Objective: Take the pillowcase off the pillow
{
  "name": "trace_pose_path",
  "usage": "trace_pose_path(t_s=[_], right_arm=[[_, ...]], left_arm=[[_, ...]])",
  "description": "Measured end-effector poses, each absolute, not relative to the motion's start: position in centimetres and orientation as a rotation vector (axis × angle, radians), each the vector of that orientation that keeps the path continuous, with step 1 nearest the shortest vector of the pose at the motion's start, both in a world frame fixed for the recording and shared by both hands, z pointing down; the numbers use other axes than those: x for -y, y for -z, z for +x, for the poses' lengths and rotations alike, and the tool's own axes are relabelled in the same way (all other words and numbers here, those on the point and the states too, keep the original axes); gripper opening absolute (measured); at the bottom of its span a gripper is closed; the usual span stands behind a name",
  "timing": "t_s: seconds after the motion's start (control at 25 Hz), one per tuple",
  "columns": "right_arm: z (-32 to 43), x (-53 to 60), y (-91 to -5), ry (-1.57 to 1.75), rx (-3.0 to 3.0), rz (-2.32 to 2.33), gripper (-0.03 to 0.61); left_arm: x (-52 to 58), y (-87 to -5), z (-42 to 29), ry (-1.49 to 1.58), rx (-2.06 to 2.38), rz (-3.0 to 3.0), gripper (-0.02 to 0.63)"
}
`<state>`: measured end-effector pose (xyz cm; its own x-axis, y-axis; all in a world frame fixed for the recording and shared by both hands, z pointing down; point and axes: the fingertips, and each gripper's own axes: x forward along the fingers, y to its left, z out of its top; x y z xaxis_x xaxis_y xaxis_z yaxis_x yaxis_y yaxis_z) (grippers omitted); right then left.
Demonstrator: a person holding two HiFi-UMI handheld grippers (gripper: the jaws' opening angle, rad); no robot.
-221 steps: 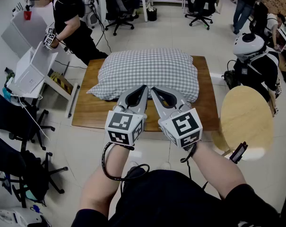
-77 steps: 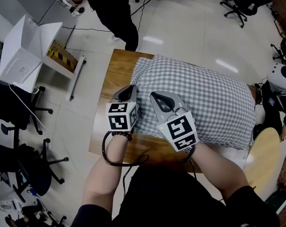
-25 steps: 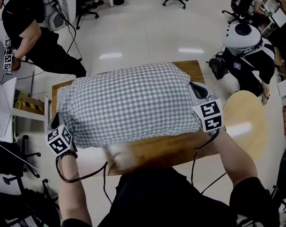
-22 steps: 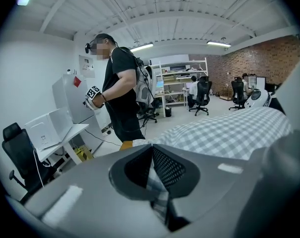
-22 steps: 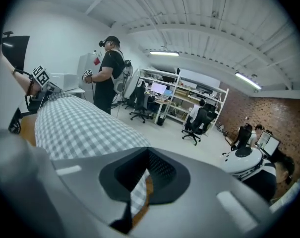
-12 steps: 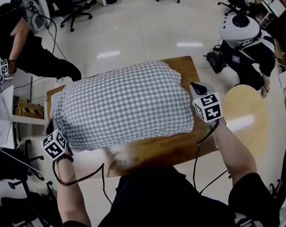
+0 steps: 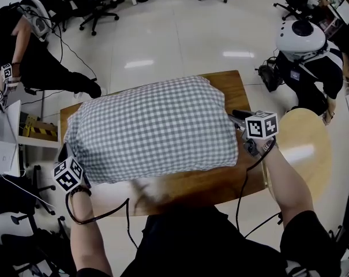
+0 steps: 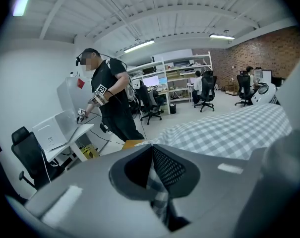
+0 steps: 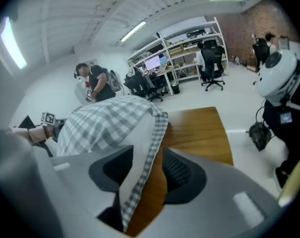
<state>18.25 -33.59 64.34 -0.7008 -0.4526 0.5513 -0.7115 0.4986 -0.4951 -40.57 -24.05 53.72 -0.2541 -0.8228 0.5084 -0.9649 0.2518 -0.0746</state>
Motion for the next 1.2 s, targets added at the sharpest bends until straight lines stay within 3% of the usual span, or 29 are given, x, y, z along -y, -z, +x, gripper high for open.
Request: trace_pose_path(t_s=[0.4,0.6,0.64,0.84,1.2], right_arm=[[16.3,32.4,-61.6,-1.315,2.532,0.678,0.291],[17.6,30.8,-62.0,-1.254,2.538,0.615,0.29],[16.9,30.3,-62.1,-1.212,2.535,0.606,0.268],[14.3,29.2,-62.8,-0.96,2.482,0.618,0.033],[13.0,29.9,-61.2,-0.332,2.314,0.915,0.006]], left_arm=[[24.0,-53.1,-38.3,-0.547,2.175,1.641,0.006],[23.5,-54.7,-34.9,-0.574,2.183,1.7,0.005],[23.3,-54.8,-35.0,-0.579,2.184,1.714,0.006],[23.1,-55.1,-35.9,-0.591,2.195,1.758,0.005],[21.5,-54.0,-42.5,-0.513,2.225,1.697,0.005]])
